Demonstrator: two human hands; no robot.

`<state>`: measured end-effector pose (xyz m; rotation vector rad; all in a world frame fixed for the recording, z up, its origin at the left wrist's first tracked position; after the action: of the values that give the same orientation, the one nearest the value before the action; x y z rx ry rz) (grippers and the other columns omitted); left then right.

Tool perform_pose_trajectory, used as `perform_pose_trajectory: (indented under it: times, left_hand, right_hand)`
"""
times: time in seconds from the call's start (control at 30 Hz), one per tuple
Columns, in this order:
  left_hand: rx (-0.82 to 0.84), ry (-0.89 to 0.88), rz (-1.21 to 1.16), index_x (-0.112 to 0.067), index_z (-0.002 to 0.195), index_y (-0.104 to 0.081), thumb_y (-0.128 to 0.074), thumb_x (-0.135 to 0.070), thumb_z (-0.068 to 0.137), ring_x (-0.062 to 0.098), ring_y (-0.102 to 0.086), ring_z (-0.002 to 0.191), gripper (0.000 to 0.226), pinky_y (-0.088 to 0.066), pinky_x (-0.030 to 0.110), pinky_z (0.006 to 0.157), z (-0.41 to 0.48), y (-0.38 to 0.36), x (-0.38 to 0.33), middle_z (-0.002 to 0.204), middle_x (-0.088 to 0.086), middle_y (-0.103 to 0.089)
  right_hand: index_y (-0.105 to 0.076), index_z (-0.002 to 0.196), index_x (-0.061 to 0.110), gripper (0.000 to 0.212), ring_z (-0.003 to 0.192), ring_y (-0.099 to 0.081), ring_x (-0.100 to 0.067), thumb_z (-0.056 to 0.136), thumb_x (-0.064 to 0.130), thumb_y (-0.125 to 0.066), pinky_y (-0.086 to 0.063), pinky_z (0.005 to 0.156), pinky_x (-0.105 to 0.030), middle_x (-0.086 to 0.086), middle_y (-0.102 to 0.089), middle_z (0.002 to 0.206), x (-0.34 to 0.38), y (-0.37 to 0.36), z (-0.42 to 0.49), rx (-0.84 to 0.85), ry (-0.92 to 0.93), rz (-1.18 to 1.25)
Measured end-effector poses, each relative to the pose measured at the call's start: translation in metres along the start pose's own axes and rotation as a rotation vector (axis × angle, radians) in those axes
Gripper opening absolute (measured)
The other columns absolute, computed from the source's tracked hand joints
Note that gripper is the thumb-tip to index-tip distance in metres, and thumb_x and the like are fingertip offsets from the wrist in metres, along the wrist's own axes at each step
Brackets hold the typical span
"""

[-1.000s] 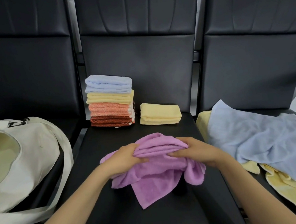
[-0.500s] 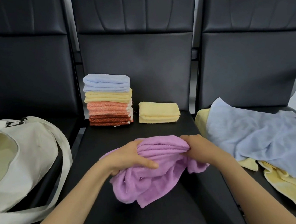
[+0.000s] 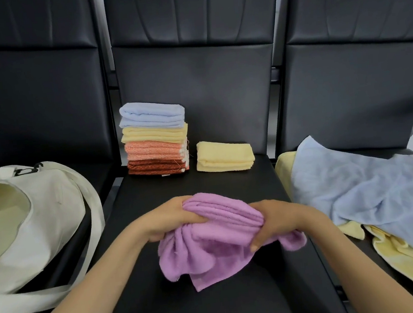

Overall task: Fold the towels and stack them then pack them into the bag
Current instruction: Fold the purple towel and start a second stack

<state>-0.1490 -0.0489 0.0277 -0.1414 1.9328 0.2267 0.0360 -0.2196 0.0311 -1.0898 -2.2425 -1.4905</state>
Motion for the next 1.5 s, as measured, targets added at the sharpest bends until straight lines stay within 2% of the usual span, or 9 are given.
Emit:
perform_pose_trajectory:
  times: [0.2,0.37,0.5,0.67,0.87,1.13,1.27,1.4,1.5]
  left_hand:
    - [0.176,0.055,-0.069,-0.009,0.129,-0.055,-0.073,0.007,0.074,0.030,-0.060,0.117,0.061,-0.046,0.044,0.102,-0.005,0.003,-0.007,0.124,0.014,-0.064]
    - [0.074,0.198,0.346,-0.018,0.117,-0.060,-0.087,-0.017,0.057,0.020,-0.069,0.099,0.066,-0.054,0.039,0.093,0.000,0.008,0.008,0.106,0.003,-0.072]
    - [-0.095,0.205,0.403,-0.027,0.083,-0.066,-0.076,-0.017,0.066,0.015,-0.059,0.066,0.022,-0.047,0.031,0.063,0.000,0.006,0.010,0.069,-0.003,-0.066]
    - [-0.081,0.004,0.162,-0.008,0.115,-0.060,-0.071,-0.020,0.075,0.025,-0.066,0.101,0.043,-0.050,0.048,0.095,-0.004,0.013,0.006,0.110,0.016,-0.068]
    - [-0.104,-0.044,-0.144,-0.003,0.121,-0.056,-0.078,-0.006,0.074,0.027,-0.067,0.097,0.053,-0.056,0.037,0.086,-0.008,0.014,-0.007,0.114,0.020,-0.066]
    - [-0.023,0.034,0.255,-0.010,0.113,-0.066,-0.084,-0.010,0.065,0.022,-0.068,0.100,0.051,-0.054,0.034,0.090,-0.021,0.008,-0.008,0.107,0.008,-0.072]
    - [-0.132,0.037,0.566,-0.008,0.095,-0.071,-0.077,-0.028,0.068,0.021,-0.067,0.077,0.034,-0.053,0.028,0.072,-0.032,0.007,-0.019,0.085,0.008,-0.073]
    - [-0.089,-0.144,0.416,-0.008,0.110,-0.065,-0.071,-0.032,0.071,0.030,-0.065,0.092,0.047,-0.052,0.043,0.091,-0.051,0.011,-0.037,0.106,0.019,-0.068]
    - [-0.105,-0.203,0.259,-0.011,0.113,-0.065,-0.073,-0.018,0.080,0.020,-0.067,0.098,0.035,-0.053,0.031,0.092,-0.058,0.011,-0.049,0.107,0.008,-0.072]
  right_hand:
    - [-0.054,0.069,0.025,0.013,0.066,-0.055,-0.014,0.081,0.027,-0.060,-0.045,0.062,-0.025,0.005,-0.059,0.071,0.009,0.001,0.003,-0.182,-0.106,-0.228]
    - [-0.063,0.102,0.023,0.028,0.091,-0.064,-0.017,0.083,0.009,-0.048,-0.054,0.082,-0.034,0.005,-0.069,0.096,-0.002,0.004,0.002,-0.306,-0.018,-0.025]
    - [-0.060,0.112,0.017,0.023,0.099,-0.066,-0.017,0.090,0.013,-0.057,-0.054,0.089,-0.033,-0.002,-0.068,0.107,0.002,0.006,-0.003,-0.266,0.071,0.383]
    - [-0.060,0.109,0.014,0.035,0.092,-0.068,-0.015,0.079,0.018,-0.077,-0.055,0.088,-0.034,-0.003,-0.070,0.102,0.000,0.013,-0.008,-0.188,0.078,0.517]
    - [-0.060,0.118,0.030,0.066,0.107,-0.063,-0.008,0.059,0.029,-0.090,-0.053,0.092,-0.029,0.012,-0.067,0.115,0.004,0.010,-0.012,0.026,0.113,0.231]
    - [-0.062,0.099,0.024,0.021,0.087,-0.060,-0.018,0.082,0.017,-0.053,-0.047,0.073,-0.029,0.005,-0.067,0.095,0.010,0.008,-0.009,-0.292,-0.053,-0.288]
    - [-0.064,0.100,0.021,0.021,0.089,-0.062,-0.017,0.081,0.018,-0.056,-0.051,0.082,-0.033,0.006,-0.068,0.094,0.016,0.020,-0.030,-0.302,0.012,-0.197]
    - [-0.067,0.092,0.023,0.019,0.078,-0.061,-0.002,0.077,0.023,-0.078,-0.047,0.070,-0.011,0.015,-0.067,0.081,0.030,0.035,-0.058,-0.329,0.094,0.153]
    - [-0.069,0.098,0.022,0.031,0.087,-0.066,-0.006,0.071,0.024,-0.084,-0.050,0.075,-0.017,0.009,-0.072,0.091,0.041,0.048,-0.072,-0.325,0.111,0.281]
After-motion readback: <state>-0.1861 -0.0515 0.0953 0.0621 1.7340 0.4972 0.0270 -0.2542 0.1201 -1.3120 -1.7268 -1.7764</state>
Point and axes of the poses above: each hand's wrist, its own z-axis towards the middle knuckle, its own y-axis out of the back of the hand, x = y × z, the point moved 1 cm from there along z, towards the middle knuckle
